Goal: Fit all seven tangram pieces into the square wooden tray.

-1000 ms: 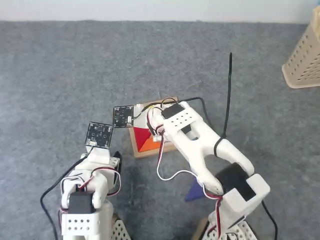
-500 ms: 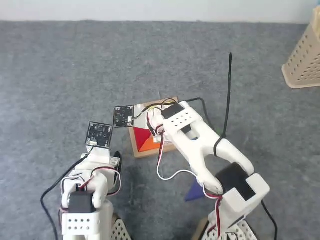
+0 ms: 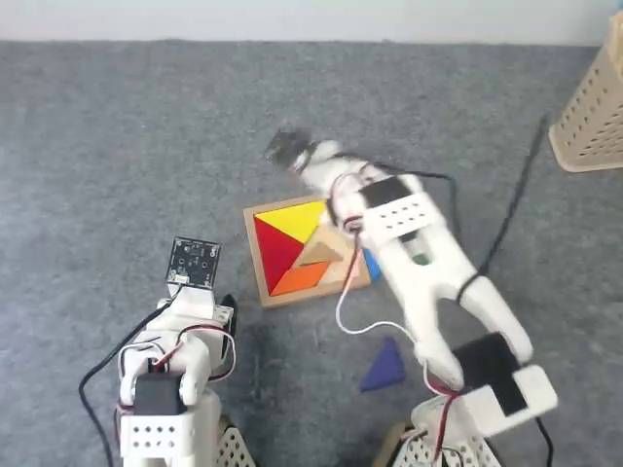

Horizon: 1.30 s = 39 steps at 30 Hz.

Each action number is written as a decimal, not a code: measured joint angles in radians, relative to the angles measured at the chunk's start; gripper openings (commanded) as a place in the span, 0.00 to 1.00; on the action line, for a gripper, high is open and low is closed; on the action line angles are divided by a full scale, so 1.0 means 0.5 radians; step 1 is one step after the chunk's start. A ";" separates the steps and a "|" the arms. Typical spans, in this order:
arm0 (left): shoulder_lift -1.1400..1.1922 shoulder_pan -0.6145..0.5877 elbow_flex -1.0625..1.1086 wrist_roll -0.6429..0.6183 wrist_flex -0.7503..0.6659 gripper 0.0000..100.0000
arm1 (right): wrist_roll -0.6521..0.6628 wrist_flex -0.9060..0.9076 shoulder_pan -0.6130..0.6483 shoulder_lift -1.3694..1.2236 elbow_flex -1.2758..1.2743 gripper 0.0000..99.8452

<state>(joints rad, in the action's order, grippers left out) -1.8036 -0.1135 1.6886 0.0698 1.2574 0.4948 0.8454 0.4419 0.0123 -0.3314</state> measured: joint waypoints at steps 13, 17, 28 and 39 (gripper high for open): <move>0.000 0.000 0.000 0.000 0.000 0.13 | -0.586 -0.003 -0.061 -0.233 -0.068 0.16; 0.000 0.000 0.000 0.000 0.000 0.13 | -0.589 -0.003 -0.058 -0.491 0.064 0.16; 0.000 0.000 0.000 0.000 0.000 0.13 | -0.611 -0.003 -0.028 -0.632 0.157 0.04; 0.000 0.000 0.000 0.000 0.000 0.13 | -0.620 -0.003 -0.074 -0.629 0.098 0.01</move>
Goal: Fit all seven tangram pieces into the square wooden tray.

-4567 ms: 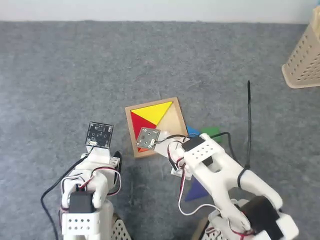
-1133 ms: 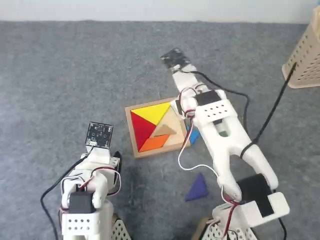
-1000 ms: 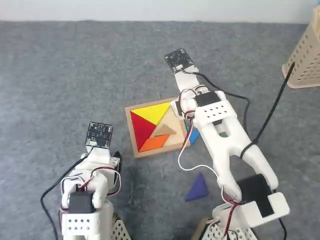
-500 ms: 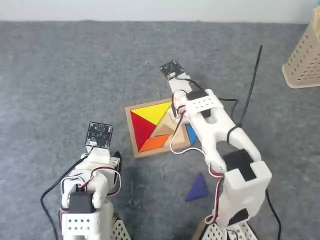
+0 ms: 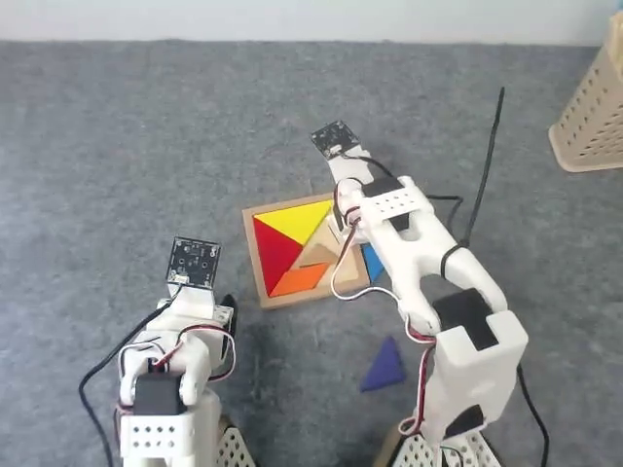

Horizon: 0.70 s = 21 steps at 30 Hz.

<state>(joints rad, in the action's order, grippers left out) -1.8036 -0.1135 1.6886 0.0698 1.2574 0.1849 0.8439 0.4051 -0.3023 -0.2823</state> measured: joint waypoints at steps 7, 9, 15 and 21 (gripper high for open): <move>0.000 0.000 0.000 0.000 0.000 0.13 | 0.000 0.006 -0.043 0.150 -0.212 0.01; 0.000 0.000 0.000 0.000 0.000 0.13 | 0.000 0.006 -0.058 0.261 -0.344 0.01; 0.000 0.000 0.000 0.000 0.000 0.13 | -0.043 0.018 -0.071 0.574 -0.638 0.01; 0.000 0.000 0.000 0.000 0.000 0.13 | -0.046 0.025 -0.080 0.666 -0.663 0.01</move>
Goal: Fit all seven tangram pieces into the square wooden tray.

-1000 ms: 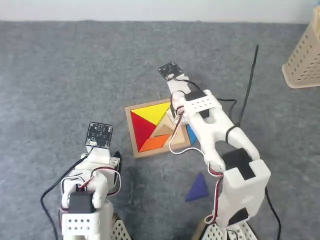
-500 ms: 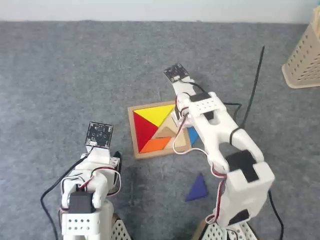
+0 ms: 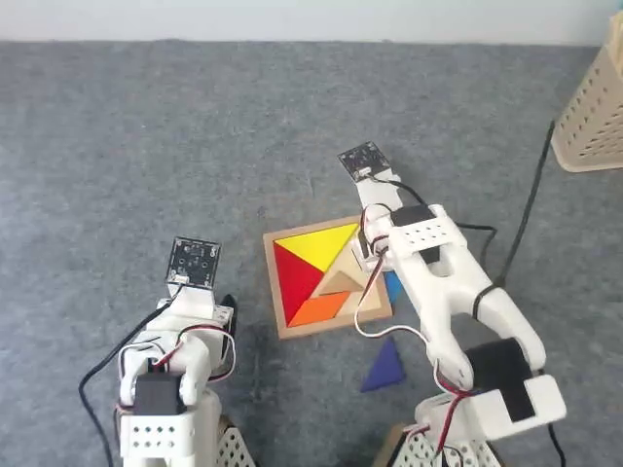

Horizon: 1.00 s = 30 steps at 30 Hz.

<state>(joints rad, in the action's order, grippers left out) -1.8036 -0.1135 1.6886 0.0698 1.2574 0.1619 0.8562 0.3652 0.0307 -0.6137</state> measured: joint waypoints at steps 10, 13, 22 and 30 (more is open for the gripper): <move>0.000 0.000 0.000 0.000 0.000 0.13 | -0.012 0.000 0.000 0.000 0.000 0.18; 0.000 0.000 0.000 0.000 0.000 0.13 | -0.012 0.000 0.000 0.000 0.000 0.19; 0.000 0.000 0.000 0.000 0.000 0.13 | -0.012 0.018 0.015 0.230 0.000 0.03; 0.000 0.000 0.000 0.000 0.000 0.13 | 0.141 -0.012 0.301 0.245 -0.203 0.01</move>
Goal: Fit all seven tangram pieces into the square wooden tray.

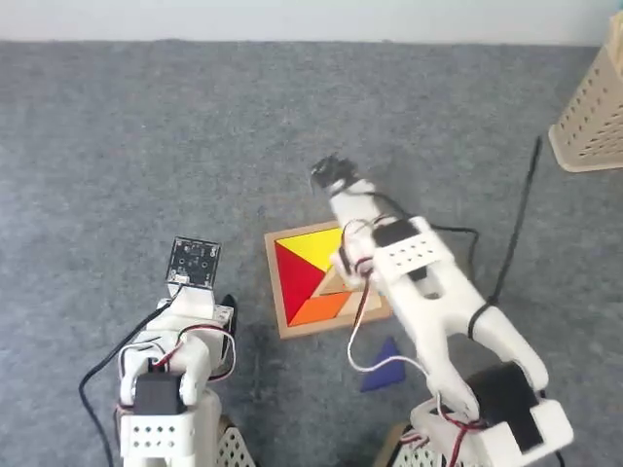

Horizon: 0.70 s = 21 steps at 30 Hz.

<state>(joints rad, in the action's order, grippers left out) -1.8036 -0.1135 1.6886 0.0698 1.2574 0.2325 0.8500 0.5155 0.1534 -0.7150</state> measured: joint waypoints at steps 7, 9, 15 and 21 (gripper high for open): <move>0.000 0.000 0.000 0.000 0.000 0.13 | 0.061 -0.006 0.043 0.000 -0.037 0.01; 0.000 0.000 0.000 0.000 0.000 0.13 | 0.061 -0.006 0.049 0.000 -0.037 0.01; 0.000 0.000 0.000 0.000 0.000 0.13 | 0.061 -0.114 0.193 -0.129 -0.031 0.01; 0.000 0.000 0.000 0.000 0.000 0.13 | 0.068 -0.166 0.233 -0.160 -0.025 0.01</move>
<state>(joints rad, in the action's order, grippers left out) -1.8036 -0.1135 1.6886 0.0698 1.2574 0.2662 0.7672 0.6322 0.0736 -0.7273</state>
